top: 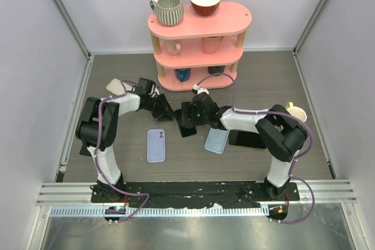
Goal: Put the phone into the phone case
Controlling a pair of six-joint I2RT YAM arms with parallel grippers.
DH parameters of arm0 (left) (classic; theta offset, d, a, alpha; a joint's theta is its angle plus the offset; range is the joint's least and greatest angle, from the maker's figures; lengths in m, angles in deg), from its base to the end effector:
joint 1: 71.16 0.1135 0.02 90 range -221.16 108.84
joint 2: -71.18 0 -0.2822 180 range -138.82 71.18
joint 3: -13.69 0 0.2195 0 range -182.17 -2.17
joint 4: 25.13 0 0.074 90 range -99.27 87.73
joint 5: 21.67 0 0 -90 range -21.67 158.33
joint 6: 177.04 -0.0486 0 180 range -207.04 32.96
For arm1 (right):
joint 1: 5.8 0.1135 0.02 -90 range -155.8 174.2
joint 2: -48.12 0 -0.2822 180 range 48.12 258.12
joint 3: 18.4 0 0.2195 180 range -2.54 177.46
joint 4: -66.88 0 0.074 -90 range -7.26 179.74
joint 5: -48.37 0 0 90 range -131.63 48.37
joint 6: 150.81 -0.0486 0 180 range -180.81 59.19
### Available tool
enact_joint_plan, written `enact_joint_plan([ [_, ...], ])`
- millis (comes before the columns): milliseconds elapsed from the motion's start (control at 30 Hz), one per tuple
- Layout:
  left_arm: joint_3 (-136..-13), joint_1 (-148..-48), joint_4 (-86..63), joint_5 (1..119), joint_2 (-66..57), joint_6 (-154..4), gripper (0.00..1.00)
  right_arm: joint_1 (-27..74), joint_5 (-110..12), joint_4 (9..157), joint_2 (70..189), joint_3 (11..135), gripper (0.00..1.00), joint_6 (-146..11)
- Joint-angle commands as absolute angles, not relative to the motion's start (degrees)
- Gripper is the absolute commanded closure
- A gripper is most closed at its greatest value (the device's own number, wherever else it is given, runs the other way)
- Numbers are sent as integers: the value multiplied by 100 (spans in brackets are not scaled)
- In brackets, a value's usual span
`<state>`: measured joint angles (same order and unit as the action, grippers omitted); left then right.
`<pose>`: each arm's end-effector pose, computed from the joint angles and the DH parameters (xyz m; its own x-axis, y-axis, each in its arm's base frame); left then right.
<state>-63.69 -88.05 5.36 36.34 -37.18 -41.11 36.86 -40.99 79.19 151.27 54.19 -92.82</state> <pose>0.3294 -0.1269 0.1671 -0.9357 -0.3527 0.0022 -0.2642 0.6967 -0.6669 0.2674 0.2456 0.1933 -0.7802 0.0018 -0.6255 -0.3043 0.8726 0.3820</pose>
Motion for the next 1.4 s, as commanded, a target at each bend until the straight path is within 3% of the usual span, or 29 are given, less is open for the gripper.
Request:
enact_joint_plan([
  [0,-6466,-8242,733,3774,-2885,-3967,59,3920,-3092,8590,15130,5695,5,-9105],
  [100,-6633,-7917,1417,4458,-2332,-4168,35,4122,-2635,8880,15270,6011,4,-9061],
  [133,-6659,-7873,1654,4756,-2191,-4239,17,4174,-2582,8950,15314,6169,4,-9052],
  [233,-6546,-7872,2358,6004,-1629,-4380,6,4280,-2494,9109,15543,6424,4,-9026],
  [367,-6291,-7872,3332,7253,-1320,-4248,12,4412,-2441,9232,15728,6671,3,-8982],
  [467,-5853,-7872,3476,7404,-1074,-4186,18,4439,-2362,9372,15859,6820,3,-8955],
  [867,-4471,-8100,3037,6429,-98,-4046,24,4764,-1755,10164,16167,7094,7,-8745],
  [1367,-3944,-8759,2316,6289,-625,-3721,40,4773,-1738,10067,15939,6786,19,-8393],
])
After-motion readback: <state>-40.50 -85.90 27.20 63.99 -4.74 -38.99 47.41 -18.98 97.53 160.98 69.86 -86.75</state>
